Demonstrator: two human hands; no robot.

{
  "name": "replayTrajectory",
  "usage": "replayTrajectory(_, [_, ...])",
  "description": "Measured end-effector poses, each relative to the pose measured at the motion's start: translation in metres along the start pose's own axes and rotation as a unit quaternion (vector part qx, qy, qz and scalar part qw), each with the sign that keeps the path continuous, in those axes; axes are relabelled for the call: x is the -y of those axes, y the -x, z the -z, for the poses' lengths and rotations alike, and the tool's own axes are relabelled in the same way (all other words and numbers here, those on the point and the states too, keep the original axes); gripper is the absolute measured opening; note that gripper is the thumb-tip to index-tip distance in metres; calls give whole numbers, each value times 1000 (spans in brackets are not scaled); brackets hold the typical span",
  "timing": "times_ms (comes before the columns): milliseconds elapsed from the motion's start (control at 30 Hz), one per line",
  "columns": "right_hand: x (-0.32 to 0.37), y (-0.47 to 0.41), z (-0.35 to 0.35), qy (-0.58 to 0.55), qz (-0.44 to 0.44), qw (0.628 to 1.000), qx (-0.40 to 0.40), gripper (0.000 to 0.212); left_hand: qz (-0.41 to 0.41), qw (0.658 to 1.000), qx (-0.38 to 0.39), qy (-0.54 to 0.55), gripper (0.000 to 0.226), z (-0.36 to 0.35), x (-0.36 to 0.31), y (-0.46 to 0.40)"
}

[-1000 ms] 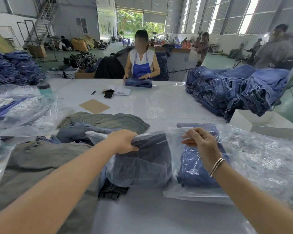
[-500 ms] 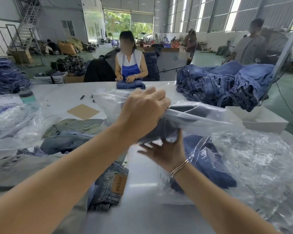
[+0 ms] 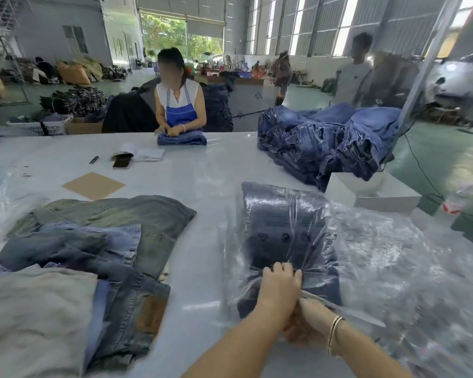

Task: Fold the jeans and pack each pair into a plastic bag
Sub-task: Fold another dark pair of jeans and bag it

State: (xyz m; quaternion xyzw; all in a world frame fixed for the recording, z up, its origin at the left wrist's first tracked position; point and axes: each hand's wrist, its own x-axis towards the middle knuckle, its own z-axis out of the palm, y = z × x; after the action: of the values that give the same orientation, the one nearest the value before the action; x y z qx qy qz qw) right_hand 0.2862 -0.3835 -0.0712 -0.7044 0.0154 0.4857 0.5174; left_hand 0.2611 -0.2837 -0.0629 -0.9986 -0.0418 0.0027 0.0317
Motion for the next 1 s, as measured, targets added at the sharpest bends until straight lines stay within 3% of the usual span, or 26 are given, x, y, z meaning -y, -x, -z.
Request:
replayTrajectory(100, [18, 29, 27, 167, 29, 985, 36, 32, -27, 999, -24, 4, 46, 2, -1, 2])
replayTrajectory(167, [37, 46, 46, 148, 134, 980, 1, 38, -21, 999, -37, 15, 50, 9, 2, 5])
replayTrajectory(233, [54, 42, 63, 103, 273, 948, -129, 33, -19, 998, -45, 27, 46, 14, 2, 8])
replayTrajectory(300, [66, 28, 78, 182, 356, 867, -299, 18, -39, 997, -50, 48, 49, 13, 2, 10])
replayTrajectory(367, [70, 8, 84, 304, 321, 840, -315, 44, -38, 994, -40, 96, 67, 8, 4, 13])
replayTrajectory(467, [64, -26, 74, 388, 232, 860, -234, 78, 23, 984, -113, 134, 71, -1, 22, 10])
replayTrajectory(533, [59, -48, 62, 444, 199, 839, -244, 81, 84, 980, -117, 134, 77, -5, 39, 4])
replayTrajectory(633, [58, -62, 45, 494, 173, 812, -257, 84, 137, 977, -35, 162, 86, -22, 57, -3])
replayTrajectory(800, [53, -69, 42, 552, 169, 769, -274, 86, 150, 973, -23, 173, 87, -45, 55, -1])
replayTrajectory(1000, [46, -69, 39, 566, 175, 756, -277, 84, 150, 970, -1, 192, 87, -49, 55, 0])
